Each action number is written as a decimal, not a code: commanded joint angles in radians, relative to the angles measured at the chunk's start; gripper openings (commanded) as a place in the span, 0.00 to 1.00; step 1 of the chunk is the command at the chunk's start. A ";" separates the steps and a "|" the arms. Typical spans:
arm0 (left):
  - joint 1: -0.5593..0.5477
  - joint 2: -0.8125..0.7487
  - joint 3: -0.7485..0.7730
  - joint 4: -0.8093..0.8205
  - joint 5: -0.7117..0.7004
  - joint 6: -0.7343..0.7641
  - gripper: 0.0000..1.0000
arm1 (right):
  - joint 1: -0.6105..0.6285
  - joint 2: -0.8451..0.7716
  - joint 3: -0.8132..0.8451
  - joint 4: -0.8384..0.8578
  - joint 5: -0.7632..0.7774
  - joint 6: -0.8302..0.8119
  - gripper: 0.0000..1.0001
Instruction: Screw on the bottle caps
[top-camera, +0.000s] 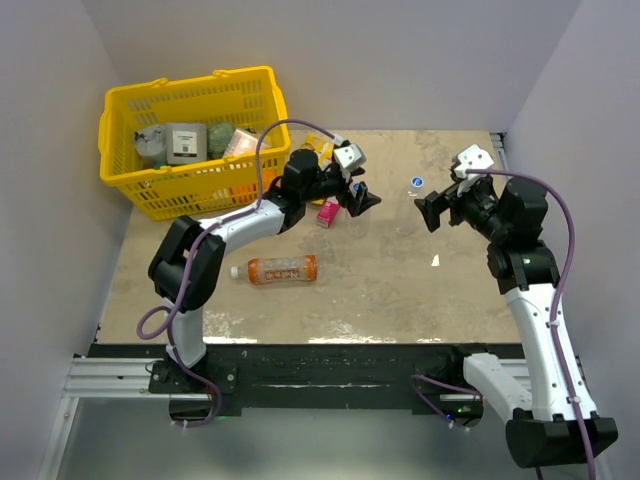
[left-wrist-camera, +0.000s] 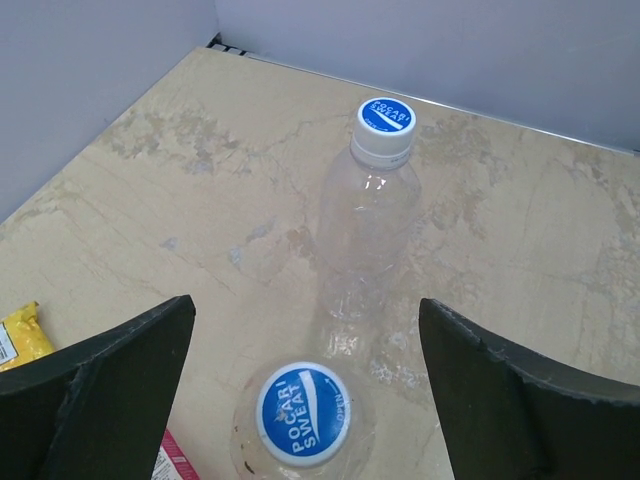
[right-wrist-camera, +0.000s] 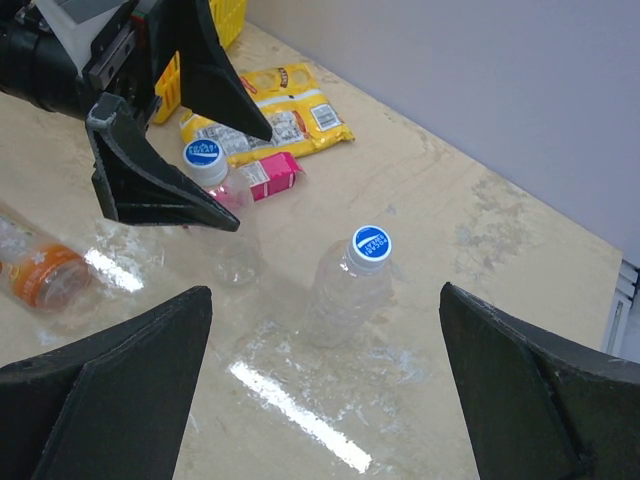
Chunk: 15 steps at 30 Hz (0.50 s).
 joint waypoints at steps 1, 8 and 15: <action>0.020 -0.027 0.007 -0.005 0.020 -0.004 1.00 | -0.006 -0.008 0.056 0.025 -0.006 -0.022 0.99; 0.058 -0.131 0.008 -0.059 -0.003 -0.019 0.99 | -0.007 0.005 0.095 0.046 -0.037 -0.011 0.99; 0.180 -0.292 0.192 -0.226 0.340 -0.213 1.00 | 0.011 0.155 0.365 -0.039 -0.050 -0.015 0.99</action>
